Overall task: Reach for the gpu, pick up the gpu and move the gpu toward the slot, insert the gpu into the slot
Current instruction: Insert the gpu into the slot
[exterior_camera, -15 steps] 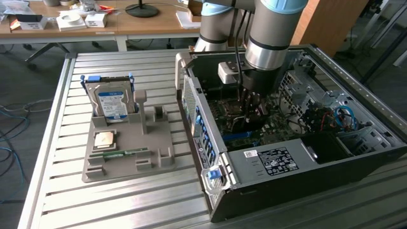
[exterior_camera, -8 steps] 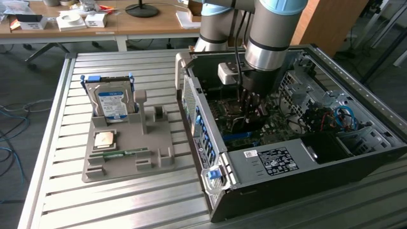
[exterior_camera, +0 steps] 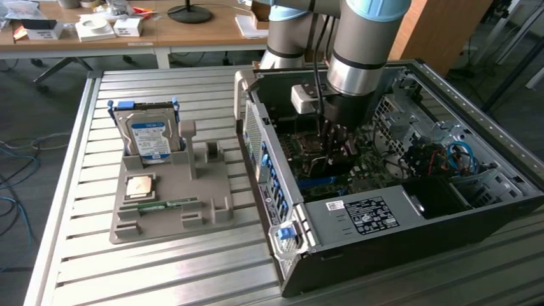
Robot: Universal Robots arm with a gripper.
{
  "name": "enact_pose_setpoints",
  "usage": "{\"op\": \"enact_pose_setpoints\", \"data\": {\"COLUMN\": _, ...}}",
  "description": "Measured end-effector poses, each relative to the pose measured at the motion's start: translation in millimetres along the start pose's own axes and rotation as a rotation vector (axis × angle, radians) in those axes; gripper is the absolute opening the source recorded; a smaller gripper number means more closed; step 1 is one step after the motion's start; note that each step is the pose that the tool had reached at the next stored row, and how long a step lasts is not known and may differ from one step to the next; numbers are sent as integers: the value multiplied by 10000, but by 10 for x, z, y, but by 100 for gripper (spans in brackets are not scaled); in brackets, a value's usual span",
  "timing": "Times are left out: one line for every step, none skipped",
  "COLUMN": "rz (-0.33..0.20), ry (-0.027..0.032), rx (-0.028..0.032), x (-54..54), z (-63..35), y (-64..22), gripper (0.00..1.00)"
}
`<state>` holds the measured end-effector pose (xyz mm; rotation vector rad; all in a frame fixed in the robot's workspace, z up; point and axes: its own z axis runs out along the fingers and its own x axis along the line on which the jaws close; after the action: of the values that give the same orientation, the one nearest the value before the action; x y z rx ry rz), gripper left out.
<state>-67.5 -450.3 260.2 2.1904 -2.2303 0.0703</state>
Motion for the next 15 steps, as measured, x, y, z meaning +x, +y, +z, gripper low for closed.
{"op": "enact_pose_setpoints", "data": {"rz": 0, "ry": 3, "rx": -1, "x": 0, "z": 3, "y": 0, "gripper": 27}}
{"op": "enact_pose_setpoints", "data": {"rz": 0, "ry": 4, "rx": -2, "x": 0, "z": 4, "y": 0, "gripper": 27}}
{"op": "enact_pose_setpoints", "data": {"rz": 0, "ry": 4, "rx": -2, "x": 0, "z": 4, "y": 0, "gripper": 27}}
{"op": "enact_pose_setpoints", "data": {"rz": 0, "ry": 4, "rx": -2, "x": 0, "z": 4, "y": 1, "gripper": 27}}
{"op": "enact_pose_setpoints", "data": {"rz": 0, "ry": 3, "rx": -2, "x": 0, "z": 4, "y": 0, "gripper": 27}}
{"op": "enact_pose_setpoints", "data": {"rz": 0, "ry": 2, "rx": -1, "x": 0, "z": 5, "y": 0, "gripper": 27}}
{"op": "enact_pose_setpoints", "data": {"rz": 0, "ry": 2, "rx": -1, "x": 0, "z": 6, "y": 0, "gripper": 27}}
{"op": "enact_pose_setpoints", "data": {"rz": 0, "ry": -1, "rx": 1, "x": 0, "z": 10, "y": 0, "gripper": 27}}
{"op": "enact_pose_setpoints", "data": {"rz": 0, "ry": 1, "rx": -1, "x": 0, "z": 11, "y": 0, "gripper": 27}}
{"op": "enact_pose_setpoints", "data": {"rz": 0, "ry": 2, "rx": -1, "x": 0, "z": 11, "y": 1, "gripper": 27}}
{"op": "enact_pose_setpoints", "data": {"rz": 0, "ry": 2, "rx": -1, "x": 0, "z": 13, "y": 1, "gripper": 27}}
{"op": "enact_pose_setpoints", "data": {"rz": 0, "ry": -1, "rx": -1, "x": 0, "z": 15, "y": 1, "gripper": 27}}
{"op": "enact_pose_setpoints", "data": {"rz": 1, "ry": -10, "rx": -1, "x": 0, "z": 16, "y": 1, "gripper": 27}}
{"op": "enact_pose_setpoints", "data": {"rz": 1, "ry": -29, "rx": -1, "x": -1, "z": 16, "y": 1, "gripper": 27}}
{"op": "enact_pose_setpoints", "data": {"rz": 2, "ry": -50, "rx": -2, "x": -1, "z": 16, "y": 1, "gripper": 27}}
